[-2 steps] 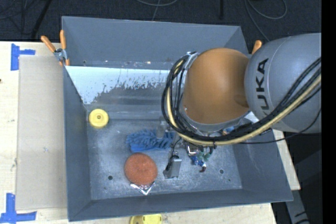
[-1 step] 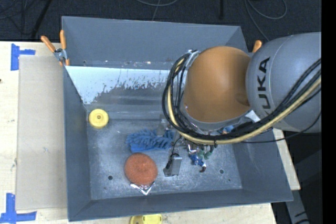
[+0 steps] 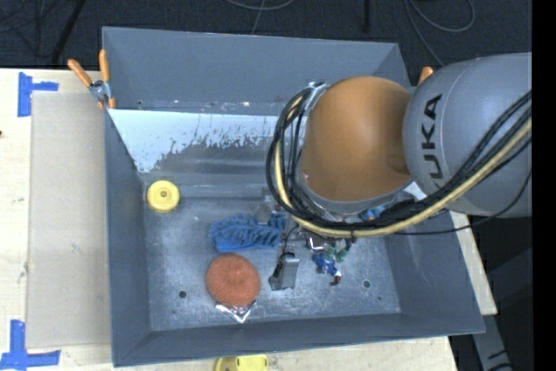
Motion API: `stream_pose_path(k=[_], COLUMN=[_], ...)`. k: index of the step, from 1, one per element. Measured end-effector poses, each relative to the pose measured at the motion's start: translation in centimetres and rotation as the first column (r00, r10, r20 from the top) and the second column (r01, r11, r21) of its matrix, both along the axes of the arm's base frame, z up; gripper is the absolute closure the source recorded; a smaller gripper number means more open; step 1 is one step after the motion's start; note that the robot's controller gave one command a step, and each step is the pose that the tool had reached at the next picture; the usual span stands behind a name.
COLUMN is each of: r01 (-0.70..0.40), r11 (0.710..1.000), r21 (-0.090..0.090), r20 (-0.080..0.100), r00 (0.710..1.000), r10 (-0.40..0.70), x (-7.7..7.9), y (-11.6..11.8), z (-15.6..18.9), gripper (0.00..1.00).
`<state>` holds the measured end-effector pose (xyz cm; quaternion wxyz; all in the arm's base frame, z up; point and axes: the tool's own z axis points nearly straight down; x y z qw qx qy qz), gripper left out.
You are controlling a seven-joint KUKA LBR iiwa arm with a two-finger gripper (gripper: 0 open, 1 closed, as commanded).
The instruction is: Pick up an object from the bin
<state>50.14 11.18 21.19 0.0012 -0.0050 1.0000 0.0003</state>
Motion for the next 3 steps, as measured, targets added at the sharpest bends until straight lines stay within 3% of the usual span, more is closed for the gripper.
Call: stream_pose_path(k=[1, 2, 3], r01=[-0.017, -0.134, -0.301], r11=[1.000, 0.991, 0.954], r21=[-0.001, 0.000, -0.001], r20=[-0.009, 0.009, -0.001], r00=[1.000, 0.991, 0.954], r10=[0.017, 0.134, 0.301], x=[1.0, 7.1, 7.4], y=[-0.8, -2.3, -1.2], z=[-2.1, -5.7, -10.7], gripper=[0.00, 0.00, 0.00])
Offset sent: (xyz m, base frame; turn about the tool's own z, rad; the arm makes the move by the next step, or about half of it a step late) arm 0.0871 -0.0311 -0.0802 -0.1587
